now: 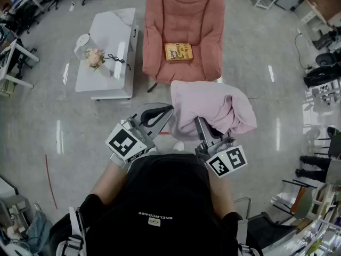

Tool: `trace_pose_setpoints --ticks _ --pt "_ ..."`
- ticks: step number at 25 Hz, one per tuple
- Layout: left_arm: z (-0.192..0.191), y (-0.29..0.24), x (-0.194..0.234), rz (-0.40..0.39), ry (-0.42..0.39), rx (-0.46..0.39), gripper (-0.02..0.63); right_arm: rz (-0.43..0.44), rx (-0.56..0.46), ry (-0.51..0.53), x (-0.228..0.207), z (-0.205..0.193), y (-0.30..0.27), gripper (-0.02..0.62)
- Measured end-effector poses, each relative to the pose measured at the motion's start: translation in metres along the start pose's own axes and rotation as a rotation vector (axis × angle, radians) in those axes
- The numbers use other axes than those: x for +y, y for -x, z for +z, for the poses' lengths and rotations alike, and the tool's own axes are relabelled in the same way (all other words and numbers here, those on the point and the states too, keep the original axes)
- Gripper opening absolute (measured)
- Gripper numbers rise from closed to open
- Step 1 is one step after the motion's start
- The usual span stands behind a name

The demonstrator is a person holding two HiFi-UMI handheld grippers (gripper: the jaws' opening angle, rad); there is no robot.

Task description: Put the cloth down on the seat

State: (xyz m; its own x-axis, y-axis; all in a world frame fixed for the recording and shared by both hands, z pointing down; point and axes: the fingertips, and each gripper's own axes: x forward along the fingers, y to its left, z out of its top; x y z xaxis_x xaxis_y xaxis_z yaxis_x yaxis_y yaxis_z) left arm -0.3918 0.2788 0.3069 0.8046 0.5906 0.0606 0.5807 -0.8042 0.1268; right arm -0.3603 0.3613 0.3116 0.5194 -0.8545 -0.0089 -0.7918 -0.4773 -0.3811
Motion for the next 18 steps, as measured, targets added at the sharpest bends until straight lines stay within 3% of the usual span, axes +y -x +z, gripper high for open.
trace_pose_setpoints --ticks 11,18 --pt "0.0 -0.061 -0.02 0.022 0.005 -0.002 0.014 0.024 -0.014 0.008 -0.048 0.017 0.026 0.161" --pt "-0.013 -0.096 -0.049 0.022 -0.019 0.041 0.014 0.046 -0.072 -0.075 -0.085 0.029 0.052 0.161"
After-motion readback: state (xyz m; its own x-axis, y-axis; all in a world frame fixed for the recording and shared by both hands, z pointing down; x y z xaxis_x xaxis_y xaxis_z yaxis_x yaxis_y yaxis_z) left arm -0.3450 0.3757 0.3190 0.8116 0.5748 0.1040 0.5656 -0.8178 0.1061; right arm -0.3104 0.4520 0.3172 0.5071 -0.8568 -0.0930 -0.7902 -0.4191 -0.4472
